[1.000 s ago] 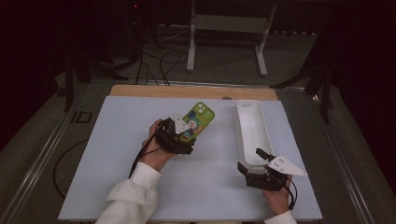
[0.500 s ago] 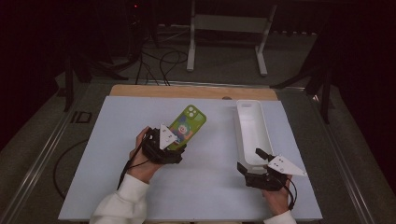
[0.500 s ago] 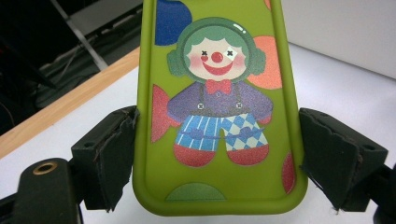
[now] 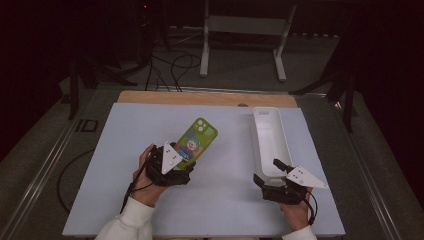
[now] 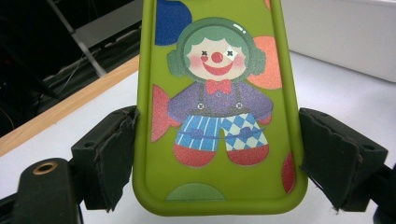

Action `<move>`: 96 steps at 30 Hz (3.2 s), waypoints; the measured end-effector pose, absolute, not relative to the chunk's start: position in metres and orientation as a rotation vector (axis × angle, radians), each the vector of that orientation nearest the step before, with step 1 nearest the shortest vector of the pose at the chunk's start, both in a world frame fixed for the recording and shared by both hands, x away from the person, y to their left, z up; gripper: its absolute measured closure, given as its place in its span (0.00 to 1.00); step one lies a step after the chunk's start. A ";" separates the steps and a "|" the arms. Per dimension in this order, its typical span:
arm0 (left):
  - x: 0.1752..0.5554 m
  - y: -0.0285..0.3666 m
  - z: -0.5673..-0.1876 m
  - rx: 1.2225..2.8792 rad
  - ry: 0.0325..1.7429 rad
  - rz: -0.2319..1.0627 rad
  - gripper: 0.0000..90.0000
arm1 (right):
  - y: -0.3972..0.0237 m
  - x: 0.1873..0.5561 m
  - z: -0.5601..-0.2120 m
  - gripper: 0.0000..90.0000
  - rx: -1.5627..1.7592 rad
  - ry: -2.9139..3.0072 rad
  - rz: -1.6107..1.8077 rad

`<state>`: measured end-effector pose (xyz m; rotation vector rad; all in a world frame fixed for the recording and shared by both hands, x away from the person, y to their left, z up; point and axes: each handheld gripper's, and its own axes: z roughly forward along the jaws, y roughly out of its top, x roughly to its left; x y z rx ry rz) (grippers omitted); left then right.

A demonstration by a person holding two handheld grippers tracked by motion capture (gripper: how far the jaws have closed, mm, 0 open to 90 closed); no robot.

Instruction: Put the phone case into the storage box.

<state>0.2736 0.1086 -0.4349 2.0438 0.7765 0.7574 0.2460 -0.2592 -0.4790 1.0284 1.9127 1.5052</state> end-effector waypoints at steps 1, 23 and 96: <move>0.273 0.108 -0.435 2.042 0.774 0.763 0.18 | -0.259 0.246 -0.479 0.09 1.030 1.912 1.506; 0.257 0.097 -0.442 2.000 0.697 0.801 0.18 | -0.259 0.247 -0.474 0.09 1.049 1.924 1.514; 0.259 0.013 -0.409 1.988 0.336 0.909 0.18 | -0.247 0.284 -0.407 0.10 1.051 2.139 1.743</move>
